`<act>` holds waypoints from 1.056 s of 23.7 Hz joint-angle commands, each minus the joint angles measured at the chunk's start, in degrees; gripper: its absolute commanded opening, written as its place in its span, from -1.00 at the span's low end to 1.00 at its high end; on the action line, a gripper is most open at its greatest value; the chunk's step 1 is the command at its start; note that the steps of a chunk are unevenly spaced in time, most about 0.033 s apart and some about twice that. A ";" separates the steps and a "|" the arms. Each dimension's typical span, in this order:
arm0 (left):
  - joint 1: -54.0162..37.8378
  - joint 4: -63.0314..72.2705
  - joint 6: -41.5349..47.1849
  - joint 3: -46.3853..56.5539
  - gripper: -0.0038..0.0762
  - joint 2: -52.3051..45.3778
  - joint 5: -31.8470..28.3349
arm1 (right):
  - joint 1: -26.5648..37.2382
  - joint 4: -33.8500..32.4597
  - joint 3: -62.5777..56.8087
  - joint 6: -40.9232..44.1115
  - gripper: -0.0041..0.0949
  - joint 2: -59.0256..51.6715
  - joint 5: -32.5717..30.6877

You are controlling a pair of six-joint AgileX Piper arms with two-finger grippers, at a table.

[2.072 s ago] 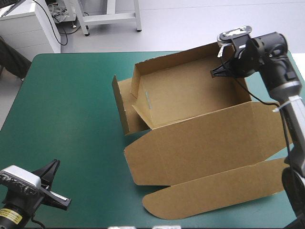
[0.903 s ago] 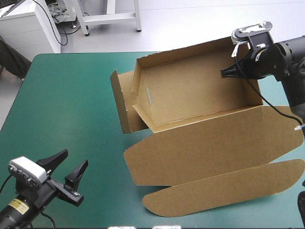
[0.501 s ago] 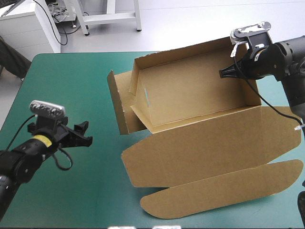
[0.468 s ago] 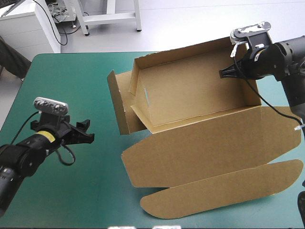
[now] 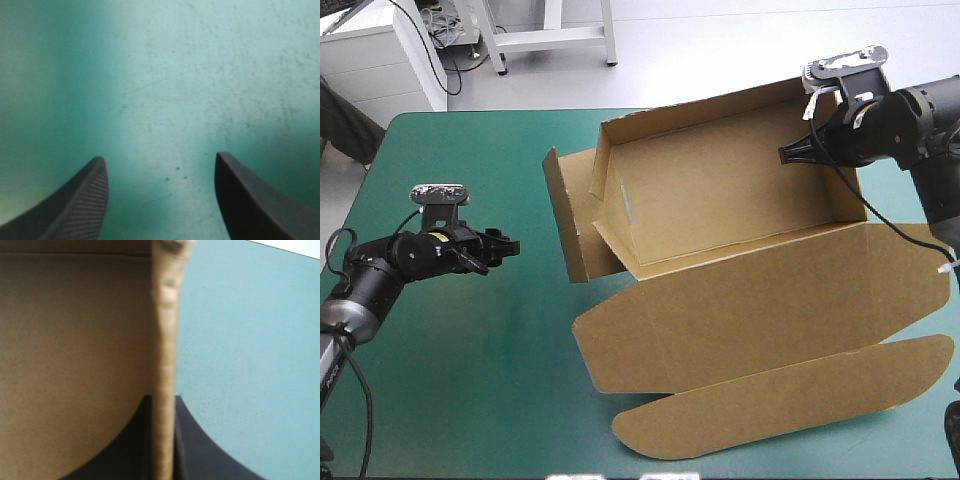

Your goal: Fold the box

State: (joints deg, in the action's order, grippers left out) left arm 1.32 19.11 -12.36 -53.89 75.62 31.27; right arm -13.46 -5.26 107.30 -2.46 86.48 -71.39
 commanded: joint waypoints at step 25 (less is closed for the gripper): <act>0.65 81.95 -61.98 -2.01 0.20 7.48 43.14 | 0.30 1.97 1.37 0.04 -0.96 0.07 3.70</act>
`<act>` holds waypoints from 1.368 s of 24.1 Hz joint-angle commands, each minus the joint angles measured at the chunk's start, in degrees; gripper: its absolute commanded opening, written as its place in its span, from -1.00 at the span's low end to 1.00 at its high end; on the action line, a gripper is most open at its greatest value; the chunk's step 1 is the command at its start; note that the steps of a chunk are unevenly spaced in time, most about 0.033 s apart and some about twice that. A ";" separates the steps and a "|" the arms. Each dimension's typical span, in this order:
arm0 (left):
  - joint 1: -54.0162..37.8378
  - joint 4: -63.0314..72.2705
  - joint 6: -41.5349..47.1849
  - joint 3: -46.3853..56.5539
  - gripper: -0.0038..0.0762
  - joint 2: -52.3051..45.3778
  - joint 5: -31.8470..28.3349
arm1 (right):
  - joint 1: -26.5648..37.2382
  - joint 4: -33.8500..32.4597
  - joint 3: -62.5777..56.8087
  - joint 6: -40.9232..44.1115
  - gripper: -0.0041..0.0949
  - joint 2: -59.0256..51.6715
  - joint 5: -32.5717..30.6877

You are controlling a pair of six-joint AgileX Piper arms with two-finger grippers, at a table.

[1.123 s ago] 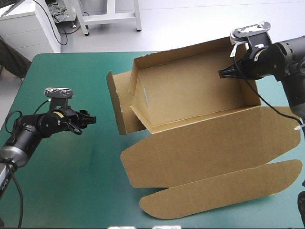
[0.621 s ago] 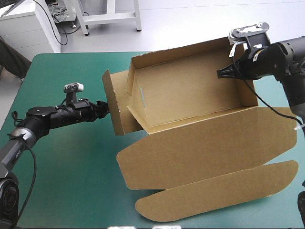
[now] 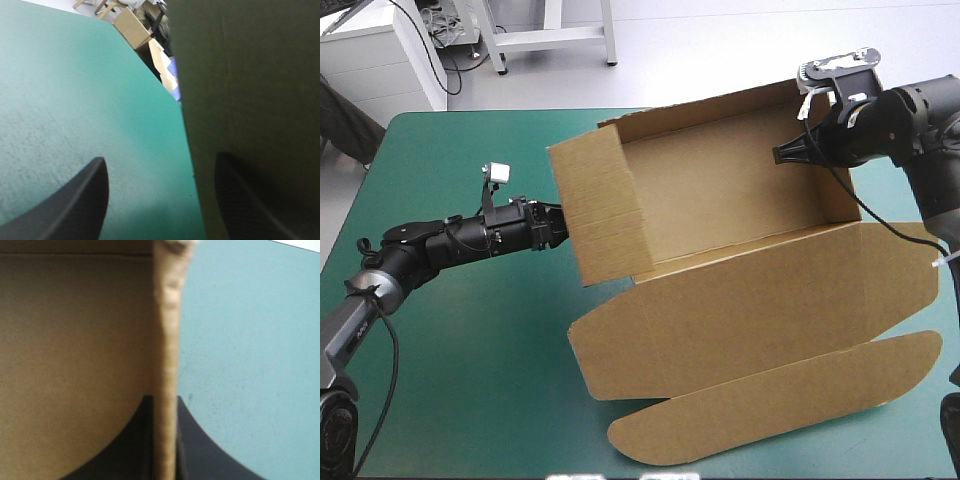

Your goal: Fold the box

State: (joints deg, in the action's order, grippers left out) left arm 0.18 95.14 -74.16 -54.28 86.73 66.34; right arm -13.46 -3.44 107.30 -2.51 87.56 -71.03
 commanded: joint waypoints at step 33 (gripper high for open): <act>15.44 -60.47 68.64 -22.79 0.14 -6.38 -26.24 | -14.28 -1.35 1.37 9.47 -0.95 3.51 8.41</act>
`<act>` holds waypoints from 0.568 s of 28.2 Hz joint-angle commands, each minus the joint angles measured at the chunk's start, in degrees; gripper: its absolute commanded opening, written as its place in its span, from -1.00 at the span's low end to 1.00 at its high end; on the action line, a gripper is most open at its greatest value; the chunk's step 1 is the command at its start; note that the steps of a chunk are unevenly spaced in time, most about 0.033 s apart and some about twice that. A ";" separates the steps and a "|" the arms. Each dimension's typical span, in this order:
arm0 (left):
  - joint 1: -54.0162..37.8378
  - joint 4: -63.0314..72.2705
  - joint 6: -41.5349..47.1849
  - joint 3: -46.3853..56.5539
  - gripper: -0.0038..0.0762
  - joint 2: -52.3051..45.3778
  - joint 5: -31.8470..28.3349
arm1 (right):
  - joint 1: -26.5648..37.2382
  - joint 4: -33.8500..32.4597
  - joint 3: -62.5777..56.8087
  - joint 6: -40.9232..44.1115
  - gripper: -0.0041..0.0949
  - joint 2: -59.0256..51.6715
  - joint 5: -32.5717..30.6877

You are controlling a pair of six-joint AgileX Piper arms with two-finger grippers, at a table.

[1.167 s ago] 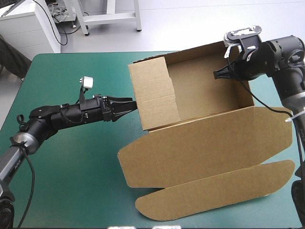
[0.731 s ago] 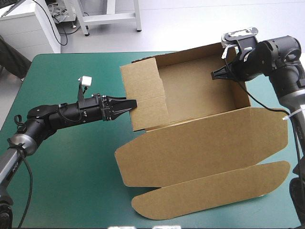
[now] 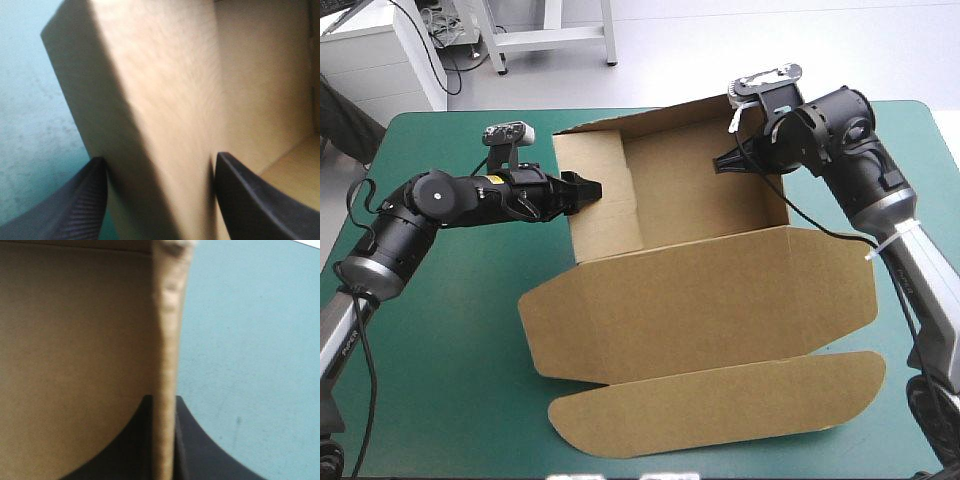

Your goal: Fold the box

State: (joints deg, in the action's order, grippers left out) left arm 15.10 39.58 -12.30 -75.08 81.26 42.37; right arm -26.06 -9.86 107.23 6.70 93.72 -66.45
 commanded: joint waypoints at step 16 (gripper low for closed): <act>9.67 -34.26 26.32 -17.15 -0.88 10.90 10.29 | -5.58 4.07 1.44 12.96 -0.94 5.96 6.33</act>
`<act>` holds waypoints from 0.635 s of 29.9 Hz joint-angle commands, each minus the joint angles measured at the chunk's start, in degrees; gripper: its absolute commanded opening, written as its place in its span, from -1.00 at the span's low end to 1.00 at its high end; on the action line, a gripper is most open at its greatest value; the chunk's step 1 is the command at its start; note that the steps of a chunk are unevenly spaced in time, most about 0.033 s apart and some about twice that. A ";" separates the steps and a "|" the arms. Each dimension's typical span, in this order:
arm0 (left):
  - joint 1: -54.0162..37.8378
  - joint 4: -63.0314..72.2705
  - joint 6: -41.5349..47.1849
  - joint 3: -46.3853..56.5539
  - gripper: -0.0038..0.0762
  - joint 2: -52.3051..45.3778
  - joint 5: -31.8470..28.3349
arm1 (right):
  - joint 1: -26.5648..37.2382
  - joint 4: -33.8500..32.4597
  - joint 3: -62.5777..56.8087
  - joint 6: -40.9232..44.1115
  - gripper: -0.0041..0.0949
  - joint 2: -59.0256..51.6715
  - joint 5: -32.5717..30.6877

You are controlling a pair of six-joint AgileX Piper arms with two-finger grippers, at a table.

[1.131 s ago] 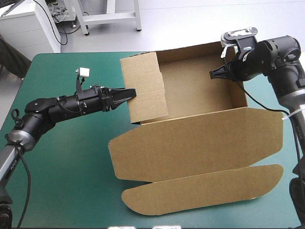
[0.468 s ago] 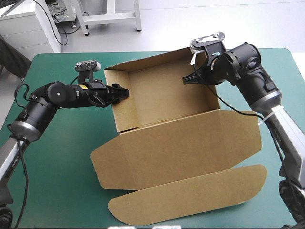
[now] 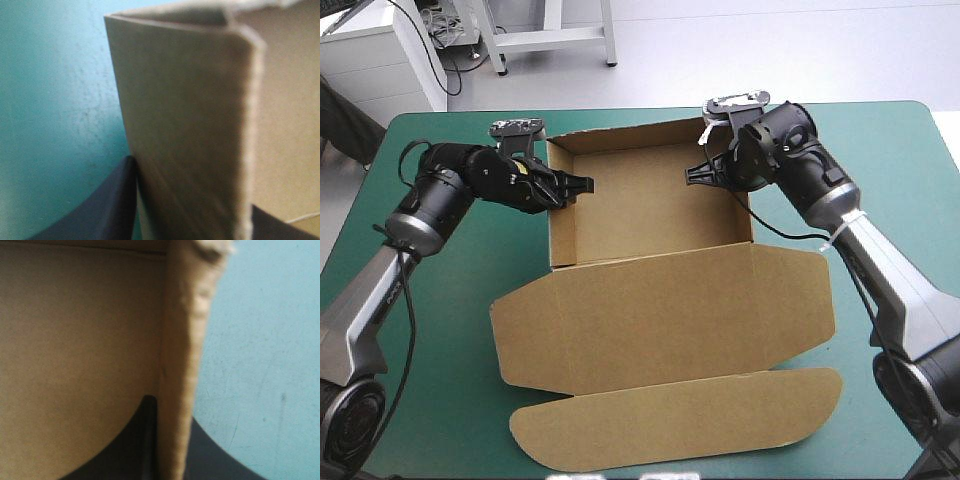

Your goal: Fold the box

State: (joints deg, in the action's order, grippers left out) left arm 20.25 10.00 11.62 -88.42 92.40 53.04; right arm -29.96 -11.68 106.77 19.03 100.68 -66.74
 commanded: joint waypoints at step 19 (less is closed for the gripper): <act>11.28 -20.35 11.59 -6.92 -0.92 15.64 -1.06 | 5.78 13.87 1.91 -3.83 -0.95 12.82 6.32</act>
State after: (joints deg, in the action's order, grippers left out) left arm 29.00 -13.07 26.13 -93.67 109.24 56.47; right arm -25.45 -5.71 106.67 19.59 116.08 -65.76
